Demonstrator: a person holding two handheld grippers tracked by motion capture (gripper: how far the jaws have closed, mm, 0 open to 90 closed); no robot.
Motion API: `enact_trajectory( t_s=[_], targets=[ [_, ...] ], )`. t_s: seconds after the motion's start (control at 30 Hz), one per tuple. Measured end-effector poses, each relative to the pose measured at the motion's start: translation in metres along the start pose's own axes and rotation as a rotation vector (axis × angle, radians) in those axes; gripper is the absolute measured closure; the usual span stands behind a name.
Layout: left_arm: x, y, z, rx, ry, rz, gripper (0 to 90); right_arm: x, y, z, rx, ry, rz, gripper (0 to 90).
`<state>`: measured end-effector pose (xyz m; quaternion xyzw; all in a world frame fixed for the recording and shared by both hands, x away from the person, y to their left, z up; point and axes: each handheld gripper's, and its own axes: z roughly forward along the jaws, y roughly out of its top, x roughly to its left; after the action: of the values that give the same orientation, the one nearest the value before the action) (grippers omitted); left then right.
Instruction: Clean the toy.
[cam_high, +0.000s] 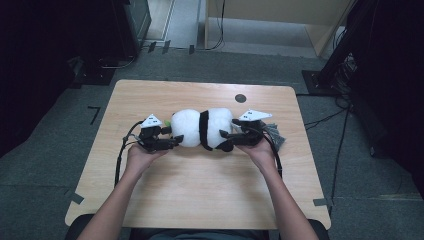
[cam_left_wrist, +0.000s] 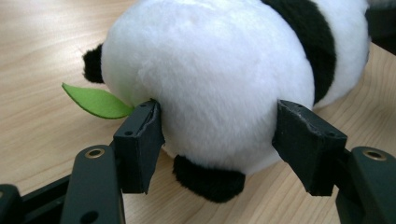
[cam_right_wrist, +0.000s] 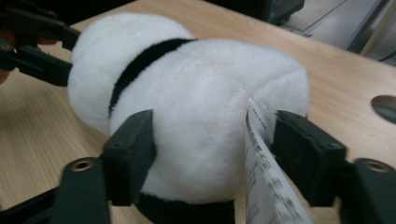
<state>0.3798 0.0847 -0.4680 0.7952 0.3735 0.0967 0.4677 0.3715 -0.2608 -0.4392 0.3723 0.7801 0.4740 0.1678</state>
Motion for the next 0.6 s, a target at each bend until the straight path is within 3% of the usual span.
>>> enact_trajectory(
  t_s=[0.1, 0.17, 0.43, 0.6],
  targets=[
    [0.0, 0.001, 0.0, 0.012, 0.0, -0.019, 33.3, -0.006, 0.003, -0.014, -0.039, -0.055, -0.017, 38.8],
    [0.001, 0.001, 0.0, 0.017, -0.005, -0.028, 32.9, -0.013, 0.003, -0.023, -0.057, -0.054, 0.011, 41.2],
    [0.002, 0.003, -0.002, 0.025, 0.001, -0.018, 30.8, -0.044, -0.009, -0.042, -0.048, -0.129, 0.066, 39.7],
    [0.001, 0.013, -0.007, -0.002, 0.019, 0.009, 28.2, -0.057, -0.016, -0.047, -0.039, -0.159, 0.097, 39.5]
  ],
)
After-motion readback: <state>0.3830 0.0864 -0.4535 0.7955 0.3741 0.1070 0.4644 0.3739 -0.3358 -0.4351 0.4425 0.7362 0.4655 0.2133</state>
